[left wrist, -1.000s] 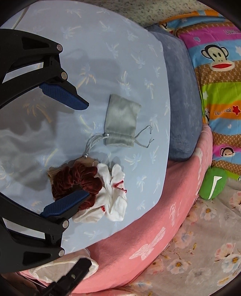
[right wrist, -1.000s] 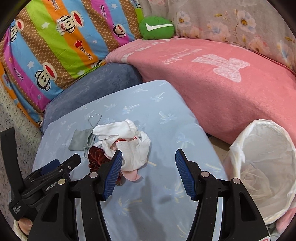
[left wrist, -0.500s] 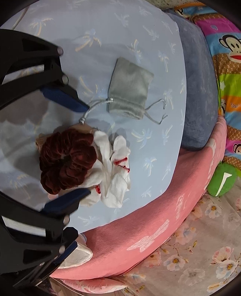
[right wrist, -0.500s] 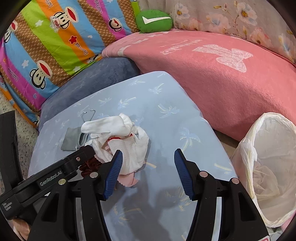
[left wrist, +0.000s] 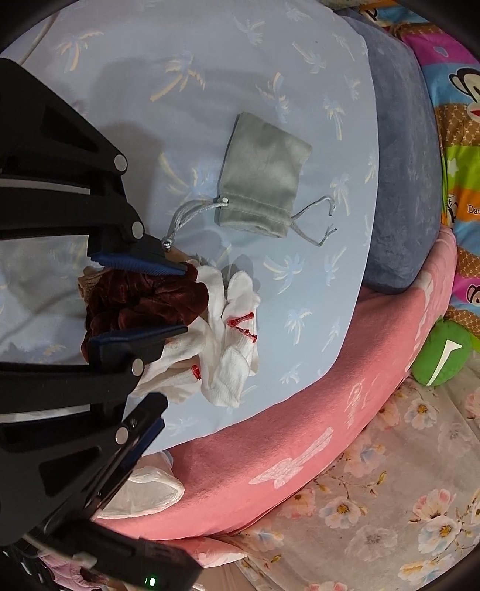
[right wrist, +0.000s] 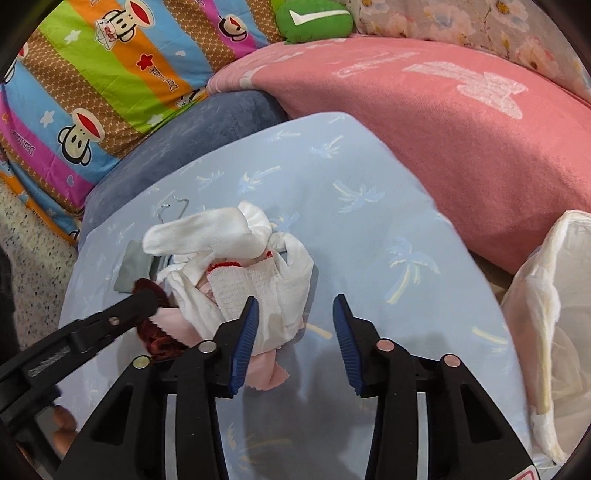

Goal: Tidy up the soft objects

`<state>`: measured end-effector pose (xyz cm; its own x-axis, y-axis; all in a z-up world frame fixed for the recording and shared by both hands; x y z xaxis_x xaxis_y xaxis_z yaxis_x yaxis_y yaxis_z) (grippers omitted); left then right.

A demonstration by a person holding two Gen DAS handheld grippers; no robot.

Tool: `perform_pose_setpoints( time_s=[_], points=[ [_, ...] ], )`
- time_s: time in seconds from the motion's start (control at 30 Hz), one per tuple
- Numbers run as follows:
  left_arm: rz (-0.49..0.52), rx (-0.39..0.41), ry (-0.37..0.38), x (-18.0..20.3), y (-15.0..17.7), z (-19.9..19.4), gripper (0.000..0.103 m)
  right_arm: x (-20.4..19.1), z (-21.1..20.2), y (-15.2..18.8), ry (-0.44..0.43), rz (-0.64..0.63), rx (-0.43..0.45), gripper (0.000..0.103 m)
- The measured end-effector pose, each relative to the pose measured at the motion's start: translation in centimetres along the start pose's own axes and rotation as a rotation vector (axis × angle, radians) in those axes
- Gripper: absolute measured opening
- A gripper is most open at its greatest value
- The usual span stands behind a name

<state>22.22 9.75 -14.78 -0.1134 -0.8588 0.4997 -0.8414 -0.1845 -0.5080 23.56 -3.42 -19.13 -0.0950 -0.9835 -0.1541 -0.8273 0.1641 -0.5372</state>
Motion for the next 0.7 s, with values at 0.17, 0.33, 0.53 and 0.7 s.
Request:
perform_pose_setpoints(
  time_s=[0.17,0.33,0.53,0.7],
  points=[
    [0.005,0.008,-0.006,-0.3,-0.2,-0.6,0.025,-0.2,0.9,0.7,-0.039,0.033,-0.035,0.006],
    [0.005,0.035,0.006,0.1,-0.7,-1.7,0.025,-0.3,-2.5,-0.3,-0.054,0.032,0.039,0.005],
    [0.030,0.074,0.026,1.7,-1.3,-3.6,0.025,0.0,-7.5,-1.9,-0.053,0.018,0.139,0.005],
    [0.056,0.109,0.046,3.4,-1.7,-5.4,0.025,0.7,-11.3,-2.7,-0.054,0.030,0.209,0.005]
  ],
)
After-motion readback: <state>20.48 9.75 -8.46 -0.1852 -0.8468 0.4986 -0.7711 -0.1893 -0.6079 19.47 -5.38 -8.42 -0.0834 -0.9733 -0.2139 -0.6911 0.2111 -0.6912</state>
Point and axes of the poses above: each gripper's, at about its wrist camera, not at the fingertips, and z roughly the way its jaws point, x to its right, y to its underside, the point moved 8 cm from there along z, roughly the way its jaws point, and after that the axes turned 7 degrees about y, right-handed, at the moved point
